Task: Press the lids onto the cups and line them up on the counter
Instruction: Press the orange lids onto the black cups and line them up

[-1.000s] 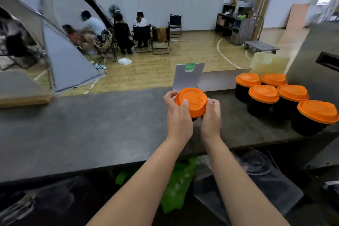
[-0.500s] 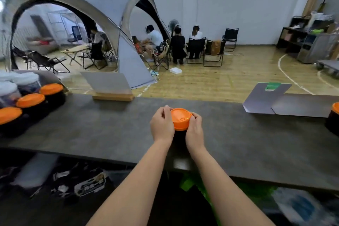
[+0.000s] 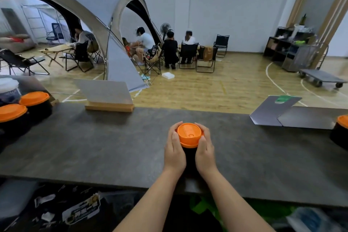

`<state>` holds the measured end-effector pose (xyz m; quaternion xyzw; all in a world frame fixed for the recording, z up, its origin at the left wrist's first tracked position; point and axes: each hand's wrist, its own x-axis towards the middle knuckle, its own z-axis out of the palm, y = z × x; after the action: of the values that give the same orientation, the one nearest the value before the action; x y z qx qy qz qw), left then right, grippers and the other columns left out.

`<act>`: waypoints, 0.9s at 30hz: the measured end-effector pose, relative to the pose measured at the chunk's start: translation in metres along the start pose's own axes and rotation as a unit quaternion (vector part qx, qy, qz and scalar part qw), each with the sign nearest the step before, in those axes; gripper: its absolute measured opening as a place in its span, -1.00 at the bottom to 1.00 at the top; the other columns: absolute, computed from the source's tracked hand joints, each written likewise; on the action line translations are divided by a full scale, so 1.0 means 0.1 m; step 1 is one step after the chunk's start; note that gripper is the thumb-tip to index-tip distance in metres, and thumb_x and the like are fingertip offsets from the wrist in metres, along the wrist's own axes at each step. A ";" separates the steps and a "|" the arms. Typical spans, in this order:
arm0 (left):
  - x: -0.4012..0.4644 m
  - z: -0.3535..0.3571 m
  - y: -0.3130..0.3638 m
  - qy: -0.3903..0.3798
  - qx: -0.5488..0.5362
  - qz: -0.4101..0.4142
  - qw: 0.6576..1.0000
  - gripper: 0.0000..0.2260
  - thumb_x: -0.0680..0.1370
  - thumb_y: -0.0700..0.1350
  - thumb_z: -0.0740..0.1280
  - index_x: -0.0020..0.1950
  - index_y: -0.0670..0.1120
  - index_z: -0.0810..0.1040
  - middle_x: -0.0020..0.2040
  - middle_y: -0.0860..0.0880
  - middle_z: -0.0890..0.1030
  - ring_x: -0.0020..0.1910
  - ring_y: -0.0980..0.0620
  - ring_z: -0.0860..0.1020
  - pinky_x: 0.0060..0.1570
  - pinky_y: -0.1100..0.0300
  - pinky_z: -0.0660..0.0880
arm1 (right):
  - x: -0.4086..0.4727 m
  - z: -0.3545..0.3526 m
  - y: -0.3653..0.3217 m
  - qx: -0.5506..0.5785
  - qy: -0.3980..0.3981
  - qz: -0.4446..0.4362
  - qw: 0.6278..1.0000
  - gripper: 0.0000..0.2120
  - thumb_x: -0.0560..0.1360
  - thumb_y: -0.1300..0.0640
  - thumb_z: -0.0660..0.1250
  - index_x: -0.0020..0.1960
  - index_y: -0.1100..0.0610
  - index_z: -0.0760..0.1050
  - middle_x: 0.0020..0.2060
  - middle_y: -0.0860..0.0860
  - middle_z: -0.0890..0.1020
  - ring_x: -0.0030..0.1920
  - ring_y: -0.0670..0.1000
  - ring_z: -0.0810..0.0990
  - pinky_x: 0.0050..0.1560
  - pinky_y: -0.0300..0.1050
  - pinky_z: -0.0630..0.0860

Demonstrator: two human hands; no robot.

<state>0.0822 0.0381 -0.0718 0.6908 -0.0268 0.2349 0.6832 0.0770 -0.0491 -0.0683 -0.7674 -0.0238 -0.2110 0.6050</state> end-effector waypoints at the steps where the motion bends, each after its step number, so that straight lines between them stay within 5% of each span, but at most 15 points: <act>1: 0.00 0.00 -0.01 -0.003 -0.002 0.003 1.000 -0.61 0.60 0.14 -0.03 0.26 0.08 0.47 0.17 0.14 0.56 0.11 0.27 0.54 0.08 0.38 0.45 | 0.01 0.00 0.01 0.001 0.001 -0.003 1.000 -0.67 0.51 -0.17 -0.04 0.19 -0.28 0.37 0.06 -0.33 0.53 0.07 -0.27 0.53 0.18 0.02 0.49; 9: 0.02 -0.02 -0.03 -0.022 0.008 -0.002 1.000 -0.68 0.63 0.03 -0.03 0.25 0.08 0.44 0.15 0.16 0.54 0.10 0.30 0.53 0.08 0.39 0.45 | 0.04 0.00 0.06 -0.006 -0.004 -0.020 1.000 -0.67 0.52 -0.17 -0.06 0.19 -0.23 0.35 0.02 -0.38 0.53 0.03 -0.32 0.53 0.05 -0.33 0.45; 18: -0.06 -0.07 0.07 0.046 0.046 -0.004 0.998 -0.74 0.63 0.12 0.02 0.10 0.18 0.48 0.00 0.19 0.60 0.00 0.28 0.55 -0.08 0.47 0.43 | -0.05 -0.05 -0.03 0.014 -0.024 0.003 1.000 -0.75 0.54 -0.14 -0.01 0.15 -0.20 0.32 0.00 -0.19 0.56 -0.01 -0.29 0.54 -0.07 -0.39 0.42; 22: -0.10 -0.07 0.10 -0.016 0.048 -0.024 0.998 -0.64 0.54 0.30 0.09 0.22 0.18 0.44 0.06 0.21 0.57 0.03 0.32 0.53 -0.05 0.42 0.46 | -0.06 -0.07 -0.10 0.031 -0.039 0.012 0.999 -0.59 0.37 -0.37 0.08 0.14 -0.24 0.30 0.01 -0.18 0.56 -0.02 -0.30 0.55 -0.11 -0.46 0.43; 27: -0.10 -0.06 0.16 -0.034 0.027 -0.029 0.999 -0.58 0.41 0.33 0.16 0.21 0.22 0.40 0.06 0.17 0.57 0.00 0.33 0.53 -0.12 0.46 0.45 | -0.07 -0.05 -0.10 0.038 -0.042 0.003 0.998 -0.51 0.32 -0.38 0.19 0.17 -0.20 0.28 0.06 -0.18 0.53 0.04 -0.21 0.56 -0.09 -0.39 0.48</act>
<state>0.0663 0.0400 -0.0605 0.7173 -0.0234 0.1918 0.6694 0.0666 -0.0500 -0.0606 -0.7518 -0.0555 -0.1758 0.6331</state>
